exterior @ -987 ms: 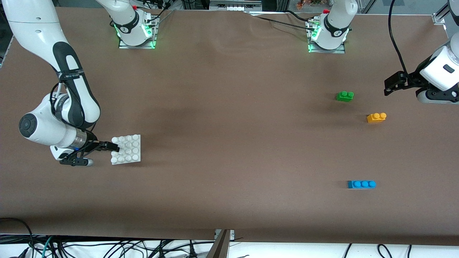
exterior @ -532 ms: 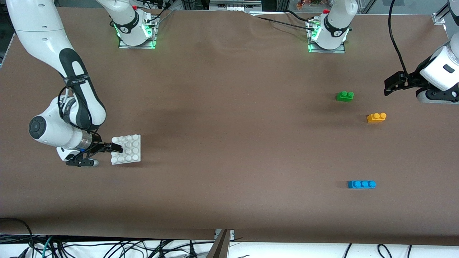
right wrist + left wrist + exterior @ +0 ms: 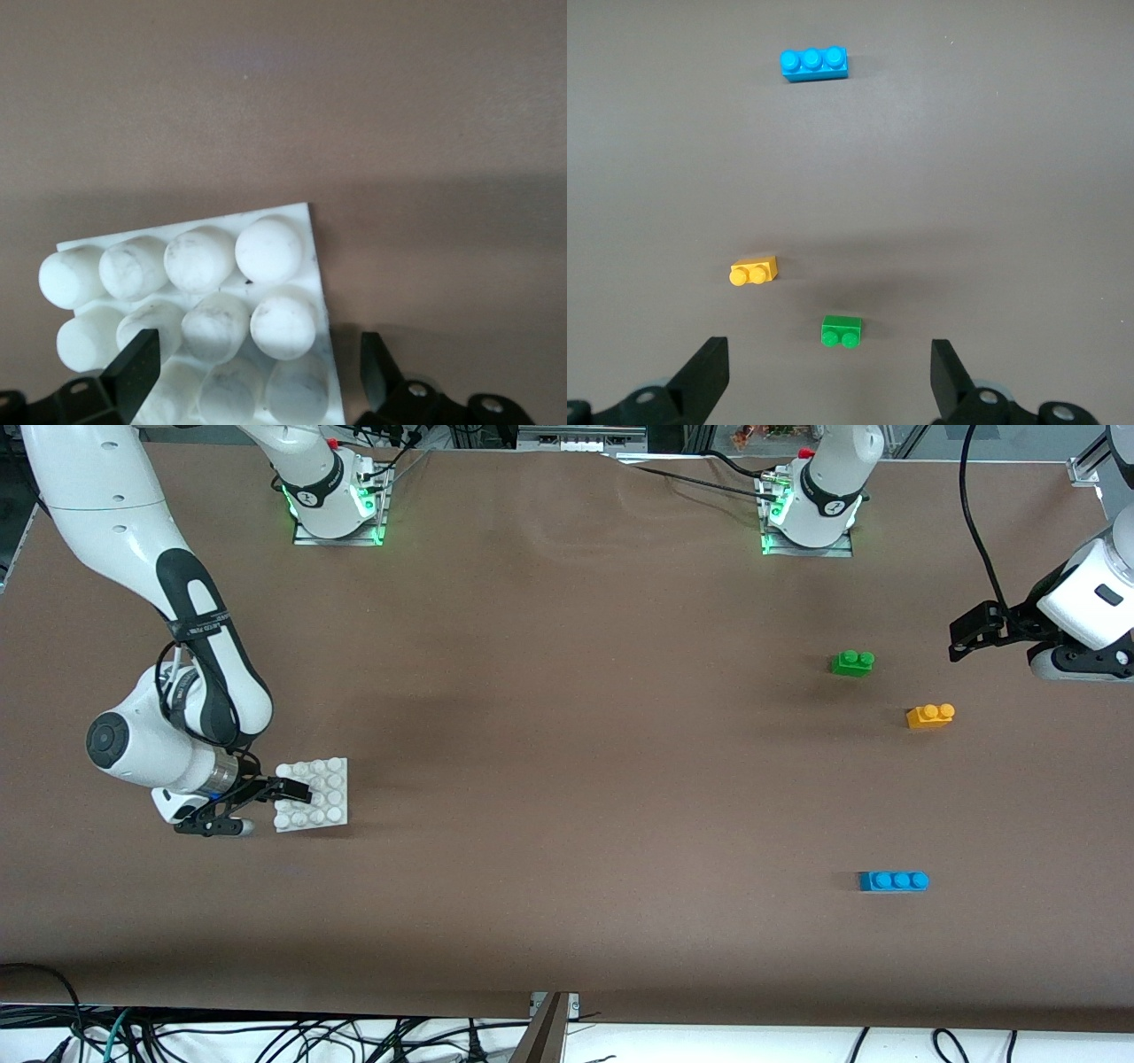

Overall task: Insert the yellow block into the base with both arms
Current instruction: 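Grasp the edge of the white base plate with the right gripper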

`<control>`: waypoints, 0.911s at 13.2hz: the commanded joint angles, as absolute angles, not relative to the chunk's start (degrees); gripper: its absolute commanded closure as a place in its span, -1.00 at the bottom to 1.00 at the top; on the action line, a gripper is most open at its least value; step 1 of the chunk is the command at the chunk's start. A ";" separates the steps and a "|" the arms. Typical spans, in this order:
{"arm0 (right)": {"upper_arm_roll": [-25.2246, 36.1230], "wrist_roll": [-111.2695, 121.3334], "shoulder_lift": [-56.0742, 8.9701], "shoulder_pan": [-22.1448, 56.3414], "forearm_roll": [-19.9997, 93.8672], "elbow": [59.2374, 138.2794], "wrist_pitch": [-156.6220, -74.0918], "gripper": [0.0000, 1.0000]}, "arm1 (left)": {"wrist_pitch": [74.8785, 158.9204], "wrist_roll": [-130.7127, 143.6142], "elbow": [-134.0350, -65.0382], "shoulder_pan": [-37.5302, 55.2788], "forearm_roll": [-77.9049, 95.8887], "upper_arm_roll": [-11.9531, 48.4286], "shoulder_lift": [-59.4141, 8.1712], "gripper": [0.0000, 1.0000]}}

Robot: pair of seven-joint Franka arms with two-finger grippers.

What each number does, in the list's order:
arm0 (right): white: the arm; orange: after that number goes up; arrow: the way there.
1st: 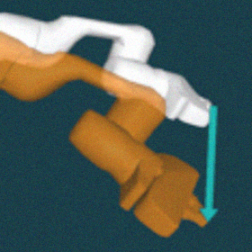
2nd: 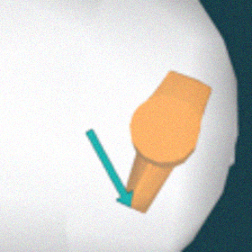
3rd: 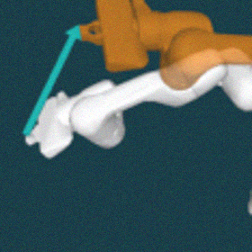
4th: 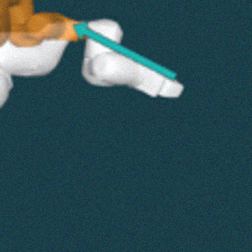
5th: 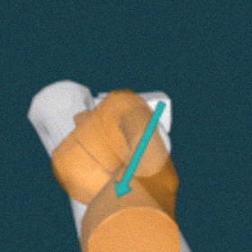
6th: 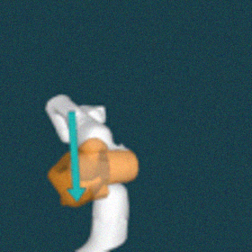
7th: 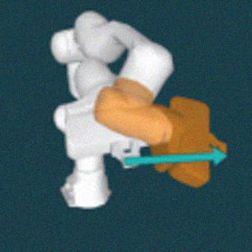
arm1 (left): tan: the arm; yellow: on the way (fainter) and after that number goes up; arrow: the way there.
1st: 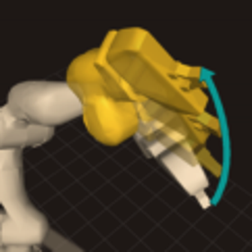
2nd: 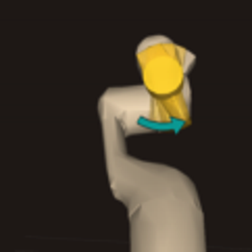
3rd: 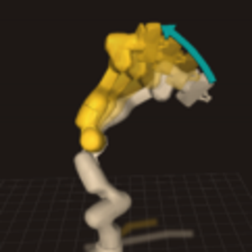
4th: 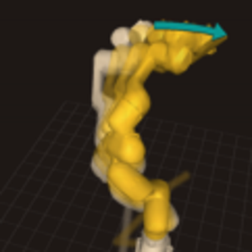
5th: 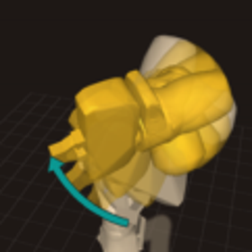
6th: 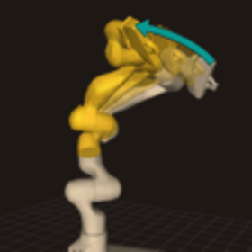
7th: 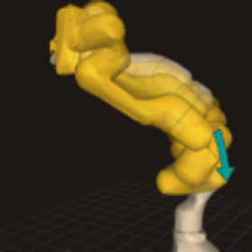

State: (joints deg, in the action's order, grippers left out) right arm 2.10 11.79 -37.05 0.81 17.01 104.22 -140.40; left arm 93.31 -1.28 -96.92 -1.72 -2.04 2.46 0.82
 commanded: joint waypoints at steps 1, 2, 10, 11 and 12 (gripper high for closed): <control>1.67 14.85 -36.65 0.44 18.37 105.56 -142.03 -1.00 | 92.11 -1.06 -95.54 -2.20 -1.23 2.73 0.35 -1.00; 1.67 15.29 -36.65 0.44 18.37 105.56 -141.94 -0.99 | 92.11 -1.14 -95.54 -2.28 -1.23 2.72 0.35 -1.00; 1.76 20.48 -36.74 -0.97 18.37 105.38 -142.03 -0.89 | 91.49 -1.14 -95.54 -2.28 -1.23 2.81 0.35 -1.00; 1.76 20.74 -37.00 -0.97 18.37 105.38 -142.03 -0.89 | 91.49 -1.14 -95.54 -2.20 -1.23 2.73 0.35 -1.00; 1.76 20.66 -37.18 -0.97 18.37 105.38 -142.21 -0.89 | 91.49 -1.14 -95.54 -2.28 -1.23 2.81 0.35 -1.00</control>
State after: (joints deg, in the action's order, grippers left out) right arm 2.09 18.85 -37.04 -0.33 17.55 104.44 -141.23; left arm 92.82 -1.28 -96.92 -1.73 -2.04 2.46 0.82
